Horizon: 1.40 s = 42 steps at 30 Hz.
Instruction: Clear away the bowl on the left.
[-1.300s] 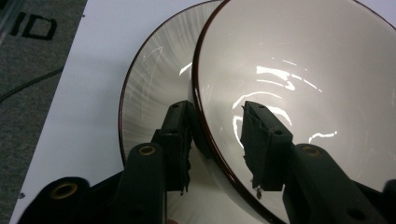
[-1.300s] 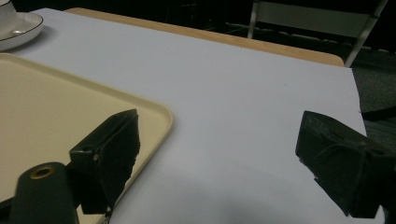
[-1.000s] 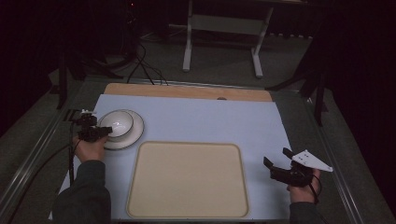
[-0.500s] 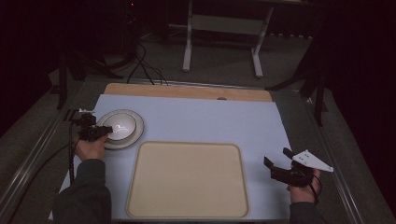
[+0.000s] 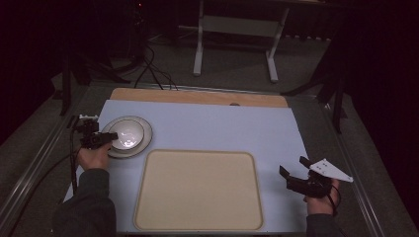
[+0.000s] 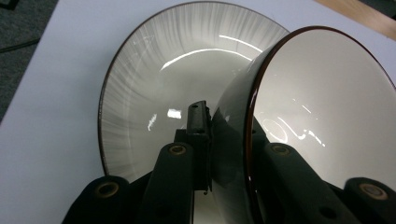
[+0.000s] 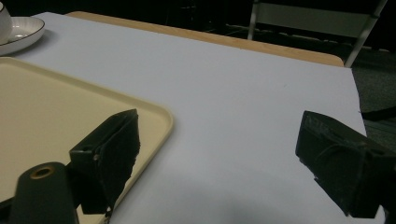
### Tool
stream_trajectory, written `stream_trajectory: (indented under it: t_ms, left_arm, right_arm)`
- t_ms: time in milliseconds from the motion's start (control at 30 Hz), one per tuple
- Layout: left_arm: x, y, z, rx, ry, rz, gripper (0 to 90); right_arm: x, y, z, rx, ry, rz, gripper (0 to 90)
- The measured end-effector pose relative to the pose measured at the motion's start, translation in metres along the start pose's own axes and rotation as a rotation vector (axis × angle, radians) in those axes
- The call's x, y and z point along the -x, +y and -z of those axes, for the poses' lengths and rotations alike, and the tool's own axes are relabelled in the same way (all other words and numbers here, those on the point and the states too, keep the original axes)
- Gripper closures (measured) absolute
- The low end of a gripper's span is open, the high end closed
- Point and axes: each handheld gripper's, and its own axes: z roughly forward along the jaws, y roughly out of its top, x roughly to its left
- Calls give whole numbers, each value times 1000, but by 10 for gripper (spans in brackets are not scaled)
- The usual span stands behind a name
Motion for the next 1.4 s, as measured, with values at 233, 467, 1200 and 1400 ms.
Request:
stream_trajectory:
  t_ms: [233, 467, 1200, 1400]
  left_arm:
    - [-1, 2, 10, 36, -49, 18, 808]
    - [-2, 2, 17, 51, -44, 6, 798]
    - [4, -8, 42, 146, -91, -47, 802]
    - [3, -18, 46, 173, -98, -56, 801]
  right_arm:
    - [0, 0, 0, 0, 0, 1, 133]
    - [0, 0, 0, 0, 0, 1, 133]
    - [0, 0, 1, 2, -3, 2, 133]
    - [0, 0, 1, 2, -3, 4, 133]
